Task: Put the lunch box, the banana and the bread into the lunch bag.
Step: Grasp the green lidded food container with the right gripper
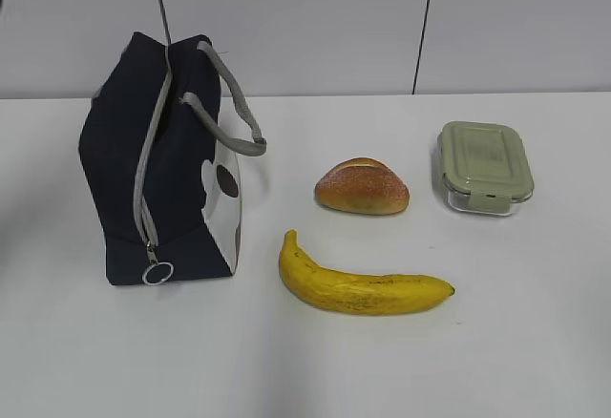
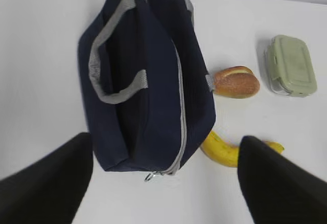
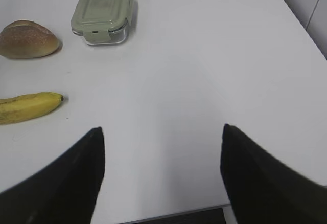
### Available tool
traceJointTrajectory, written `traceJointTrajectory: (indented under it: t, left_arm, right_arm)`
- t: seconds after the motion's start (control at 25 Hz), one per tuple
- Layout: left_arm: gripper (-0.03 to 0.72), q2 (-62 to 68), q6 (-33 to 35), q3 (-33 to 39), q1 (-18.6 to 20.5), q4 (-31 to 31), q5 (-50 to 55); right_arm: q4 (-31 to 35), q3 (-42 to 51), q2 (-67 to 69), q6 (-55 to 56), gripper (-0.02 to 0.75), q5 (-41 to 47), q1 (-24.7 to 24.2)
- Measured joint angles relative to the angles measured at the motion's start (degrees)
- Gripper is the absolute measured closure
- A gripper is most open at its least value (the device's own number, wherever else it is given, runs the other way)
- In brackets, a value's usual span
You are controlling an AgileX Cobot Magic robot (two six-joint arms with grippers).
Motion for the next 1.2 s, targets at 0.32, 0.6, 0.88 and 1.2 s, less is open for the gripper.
traceJointTrajectory:
  t: [0.32, 0.6, 0.88, 1.2]
  left_arm:
    - [0.166, 17.5, 3.9, -7.7, 0.0, -2.9, 0.0]
    - [0.19, 28.0, 8.8, -14.0, 0.0, -5.0, -0.1]
    - [0.21, 33.4, 10.2, -15.4, 0.0, -5.9, -1.6]
    - [0.24, 36.0, 14.7, -15.5, 0.0, -12.2, -1.9]
  right_arm:
    - [0.0, 0.0, 0.0, 0.0, 0.214, 0.0, 0.0]
    - [0.0, 0.0, 0.0, 0.0, 0.214, 0.0, 0.0]
    - [0.0, 0.0, 0.0, 0.0, 0.214, 0.0, 0.0]
    - [0.0, 0.0, 0.0, 0.0, 0.214, 0.0, 0.0]
